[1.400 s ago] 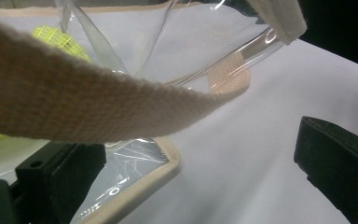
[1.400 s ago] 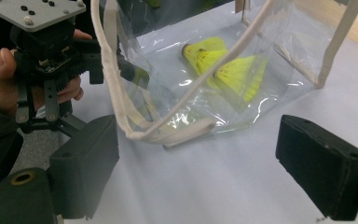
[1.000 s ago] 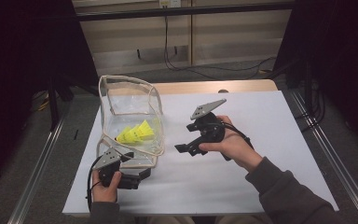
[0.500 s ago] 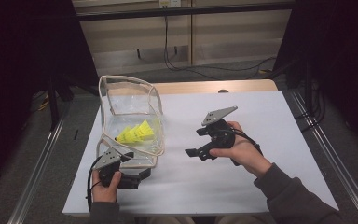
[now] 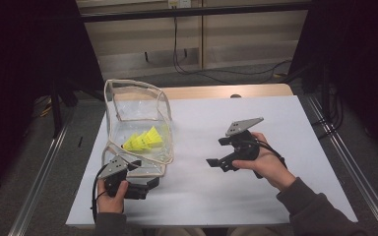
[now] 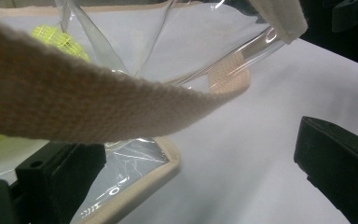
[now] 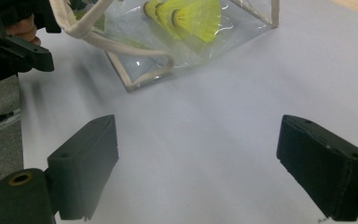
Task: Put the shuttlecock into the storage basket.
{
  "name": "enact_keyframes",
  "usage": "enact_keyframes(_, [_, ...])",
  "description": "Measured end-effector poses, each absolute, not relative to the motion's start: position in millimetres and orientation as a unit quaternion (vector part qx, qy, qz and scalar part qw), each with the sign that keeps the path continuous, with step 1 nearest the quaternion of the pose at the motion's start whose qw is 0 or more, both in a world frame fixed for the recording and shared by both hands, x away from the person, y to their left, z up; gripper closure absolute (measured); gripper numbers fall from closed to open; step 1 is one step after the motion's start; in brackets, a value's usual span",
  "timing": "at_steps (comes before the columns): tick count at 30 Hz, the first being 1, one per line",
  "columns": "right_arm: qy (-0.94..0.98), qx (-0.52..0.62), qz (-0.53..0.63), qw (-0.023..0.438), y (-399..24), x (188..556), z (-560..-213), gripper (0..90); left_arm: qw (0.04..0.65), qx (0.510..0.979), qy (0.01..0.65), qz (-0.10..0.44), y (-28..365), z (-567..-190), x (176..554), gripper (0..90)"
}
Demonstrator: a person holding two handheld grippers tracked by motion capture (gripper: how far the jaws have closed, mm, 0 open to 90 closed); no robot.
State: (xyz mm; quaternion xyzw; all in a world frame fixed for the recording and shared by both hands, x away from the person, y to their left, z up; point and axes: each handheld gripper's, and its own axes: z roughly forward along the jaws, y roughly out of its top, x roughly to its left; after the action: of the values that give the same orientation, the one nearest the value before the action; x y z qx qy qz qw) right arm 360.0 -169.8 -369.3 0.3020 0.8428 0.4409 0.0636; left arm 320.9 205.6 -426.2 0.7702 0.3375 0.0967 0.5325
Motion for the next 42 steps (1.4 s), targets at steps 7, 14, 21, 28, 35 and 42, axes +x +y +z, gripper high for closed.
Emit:
enact_keyframes(7, [0.84,0.308,0.442,0.068,-180.9,357.3,-376.9,12.2,0.534,0.769,0.337,0.097,205.4,-426.4,320.9,1.9])
enact_keyframes(14, [0.837,0.317,0.44,0.07,-190.1,354.6,-386.9,12.3,0.533,0.77,0.337,0.096,205.6,-426.2,321.0,1.9])
enact_keyframes(21, [0.833,0.325,0.442,0.073,-201.3,350.9,-393.7,12.4,0.533,0.769,0.338,0.097,205.4,-426.4,321.0,1.9])
enact_keyframes(28, [0.831,0.33,0.442,0.077,-210.6,347.6,-399.4,12.5,0.534,0.77,0.337,0.097,205.4,-426.5,321.0,2.0])
enact_keyframes(35, [0.827,0.338,0.441,0.081,-219.9,344.3,-403.5,12.5,0.532,0.77,0.339,0.098,205.7,-426.4,321.2,1.9])
enact_keyframes(42, [0.827,0.341,0.438,0.091,-227.8,339.9,-406.8,12.5,0.532,0.77,0.339,0.098,205.6,-426.4,321.1,1.9])
